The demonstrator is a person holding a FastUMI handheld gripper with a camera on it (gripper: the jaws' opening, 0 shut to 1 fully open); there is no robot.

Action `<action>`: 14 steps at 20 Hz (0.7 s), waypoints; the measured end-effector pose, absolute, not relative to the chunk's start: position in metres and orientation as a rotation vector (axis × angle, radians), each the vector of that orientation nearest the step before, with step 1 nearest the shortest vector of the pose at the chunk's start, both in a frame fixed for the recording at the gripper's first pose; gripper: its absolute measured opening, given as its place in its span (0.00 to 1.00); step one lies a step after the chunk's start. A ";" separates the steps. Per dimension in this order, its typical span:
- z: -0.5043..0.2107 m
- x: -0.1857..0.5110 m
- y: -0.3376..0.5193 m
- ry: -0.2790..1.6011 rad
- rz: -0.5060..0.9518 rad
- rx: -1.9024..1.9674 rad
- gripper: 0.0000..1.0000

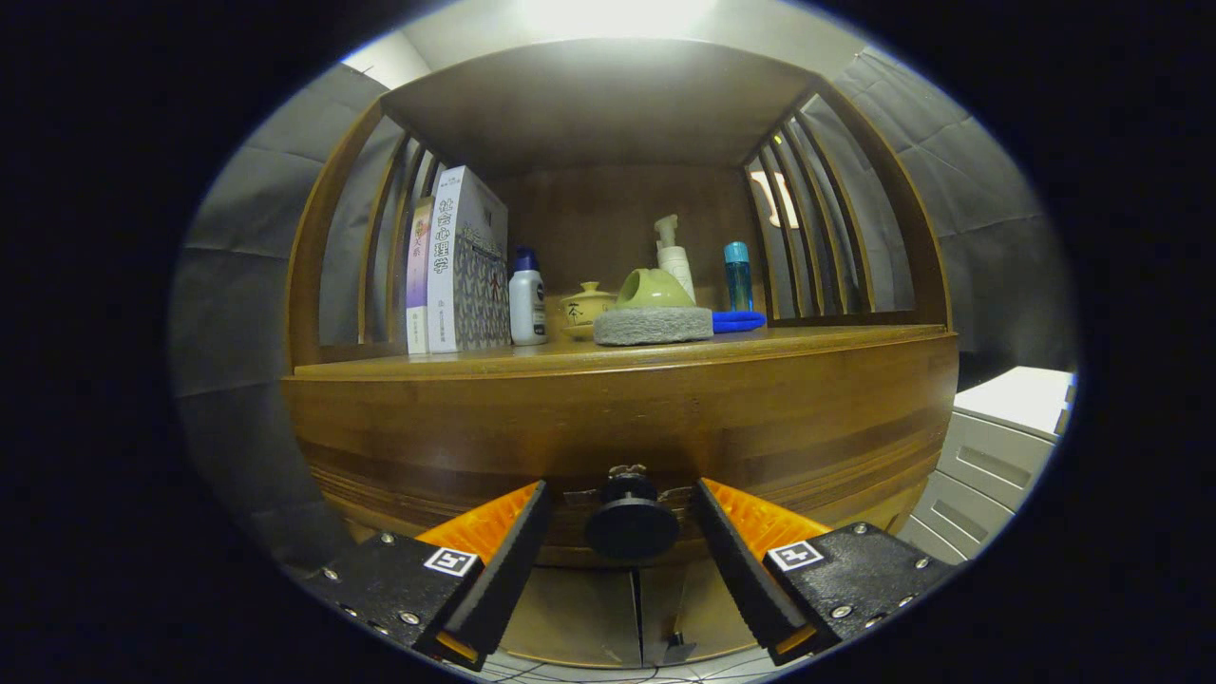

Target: Pull open the drawer, take out the items inside it, and place them on the countertop above the cabinet.

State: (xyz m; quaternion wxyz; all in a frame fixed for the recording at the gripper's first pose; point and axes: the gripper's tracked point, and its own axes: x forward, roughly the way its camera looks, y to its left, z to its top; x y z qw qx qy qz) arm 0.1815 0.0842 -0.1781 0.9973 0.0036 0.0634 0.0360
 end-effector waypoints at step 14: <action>-0.066 0.079 0.051 0.053 0.116 0.021 0.95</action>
